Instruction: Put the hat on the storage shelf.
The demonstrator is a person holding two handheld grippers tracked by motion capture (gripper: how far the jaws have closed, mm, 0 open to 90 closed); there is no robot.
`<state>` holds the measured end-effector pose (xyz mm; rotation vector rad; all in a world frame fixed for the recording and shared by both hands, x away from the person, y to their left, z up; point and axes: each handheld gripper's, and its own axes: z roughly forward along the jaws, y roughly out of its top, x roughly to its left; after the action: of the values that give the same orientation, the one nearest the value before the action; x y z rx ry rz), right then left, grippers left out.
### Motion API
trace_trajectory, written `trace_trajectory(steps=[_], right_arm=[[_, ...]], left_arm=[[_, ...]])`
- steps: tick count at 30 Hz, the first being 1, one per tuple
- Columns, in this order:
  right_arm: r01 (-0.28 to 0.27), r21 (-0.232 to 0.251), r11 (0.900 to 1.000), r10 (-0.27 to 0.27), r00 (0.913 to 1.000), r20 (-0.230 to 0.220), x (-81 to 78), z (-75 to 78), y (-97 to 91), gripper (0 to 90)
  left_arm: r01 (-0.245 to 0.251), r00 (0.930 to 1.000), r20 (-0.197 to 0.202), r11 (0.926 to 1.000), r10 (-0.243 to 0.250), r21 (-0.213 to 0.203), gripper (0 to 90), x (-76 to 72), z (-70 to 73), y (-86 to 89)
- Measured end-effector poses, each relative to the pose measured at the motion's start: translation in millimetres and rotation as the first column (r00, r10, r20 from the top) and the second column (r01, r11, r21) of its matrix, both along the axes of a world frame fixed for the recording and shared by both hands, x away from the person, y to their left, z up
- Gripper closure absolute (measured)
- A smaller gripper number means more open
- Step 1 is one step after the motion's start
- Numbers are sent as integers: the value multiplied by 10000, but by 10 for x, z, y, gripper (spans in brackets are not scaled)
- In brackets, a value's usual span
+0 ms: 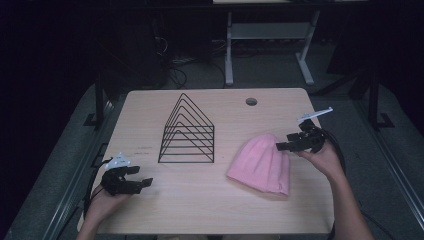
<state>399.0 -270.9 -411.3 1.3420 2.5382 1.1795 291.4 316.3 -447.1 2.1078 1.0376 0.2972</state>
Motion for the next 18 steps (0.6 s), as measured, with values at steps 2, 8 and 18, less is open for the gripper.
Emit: trace_trajectory(steps=[2,8,18], right_arm=[[-13,29,10000,13,9999,-101,69,-14,23,237],[-44,66,10000,46,9991,-412,224,-93,85,291],[-129,117,9998,139,9952,-964,441,-236,199,358]], left_arm=[[-4,10000,2,10000,4,6,242,1,1,2],[-63,9999,78,10000,64,-72,242,-10,11,21],[-53,10000,82,10000,53,-7,243,-21,19,19]])
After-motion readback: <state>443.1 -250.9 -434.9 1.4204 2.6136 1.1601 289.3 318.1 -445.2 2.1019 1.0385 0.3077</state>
